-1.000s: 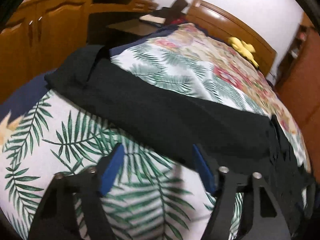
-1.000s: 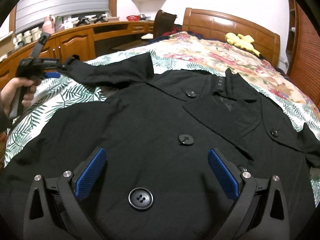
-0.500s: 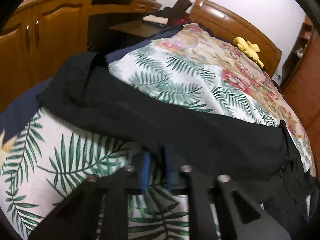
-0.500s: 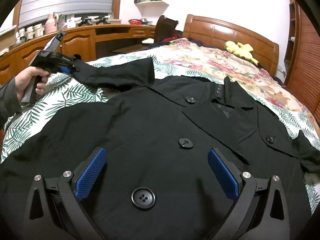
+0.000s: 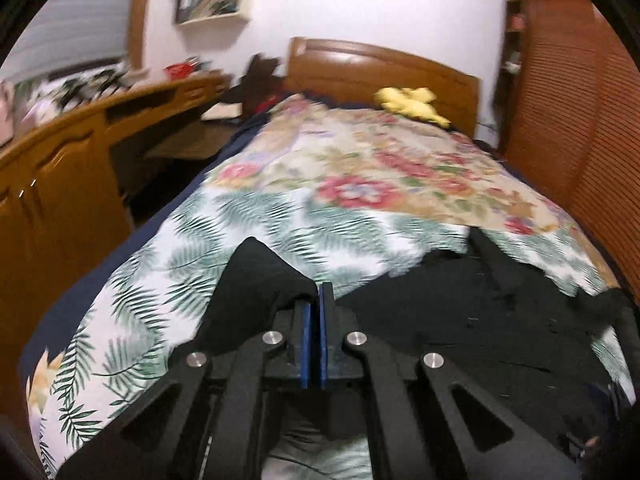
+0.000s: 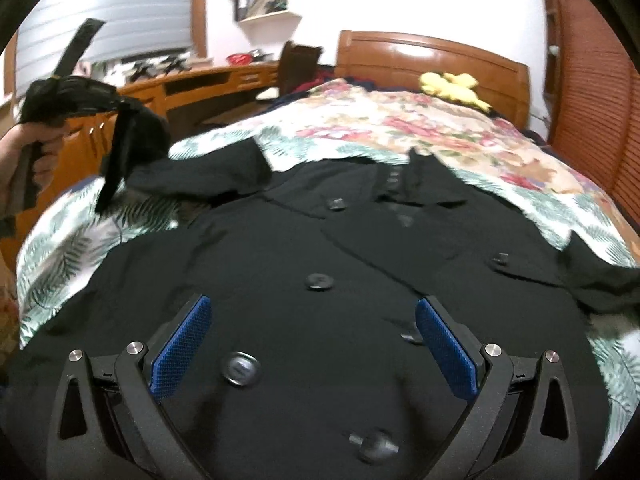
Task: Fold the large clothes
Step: 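Fold the held sleeve across the coat body with the left gripper, then release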
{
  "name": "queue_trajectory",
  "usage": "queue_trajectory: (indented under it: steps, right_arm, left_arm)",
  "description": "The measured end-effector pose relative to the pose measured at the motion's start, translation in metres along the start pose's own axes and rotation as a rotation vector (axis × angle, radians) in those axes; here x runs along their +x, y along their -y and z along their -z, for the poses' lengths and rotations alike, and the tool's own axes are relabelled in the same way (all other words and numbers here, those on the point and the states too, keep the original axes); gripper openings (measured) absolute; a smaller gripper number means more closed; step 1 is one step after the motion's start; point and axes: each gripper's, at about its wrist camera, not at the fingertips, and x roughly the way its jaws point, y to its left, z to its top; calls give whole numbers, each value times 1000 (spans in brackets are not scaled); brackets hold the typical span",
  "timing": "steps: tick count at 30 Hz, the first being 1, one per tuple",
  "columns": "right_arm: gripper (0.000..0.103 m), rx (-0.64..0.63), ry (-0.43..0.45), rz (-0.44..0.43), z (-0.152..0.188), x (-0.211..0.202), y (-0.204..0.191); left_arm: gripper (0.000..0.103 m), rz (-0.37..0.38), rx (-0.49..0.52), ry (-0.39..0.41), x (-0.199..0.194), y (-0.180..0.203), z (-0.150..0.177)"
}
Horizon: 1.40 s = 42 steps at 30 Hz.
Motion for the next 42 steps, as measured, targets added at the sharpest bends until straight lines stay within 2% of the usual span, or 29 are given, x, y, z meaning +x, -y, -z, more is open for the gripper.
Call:
queue_trajectory:
  steps: [6,10,14,17,23,27,35,38,41,42]
  right_arm:
    - [103,50,70,38,-4,-54,34]
    - [103,67,93,44,-5,-74,46]
    - [103,64,114,69,-2,-88,59]
    - [103,79,104,86,1,-87,71]
    - [103,94,77,108,9,-82,82]
    - [103,71,69,126,10,-81,76]
    - [103,65,51,137,11,-75,73]
    - [103,69,44,139,9,-73,73]
    - [103,73,46,137,6,-71,71]
    - [103,75,48,129,5,-71,69]
  left_arm:
    - [0,93,100,14,-28,83,-12]
    - [0,146,178,30,-44,138,-12]
    - [0,188,264,38,-64,185,5]
    - [0,213,290,25,-73,202,26]
    - [0,219,329,-24,-70,220,72]
    - [0,238,319,-45,-68,219,94]
    - [0,259,323,-77,-64,220,124]
    - [6,256,328,-48,-76,217,125]
    - [18,252,317,-12,-89,208,126]
    - [25,244,319,4,-94,205,127]
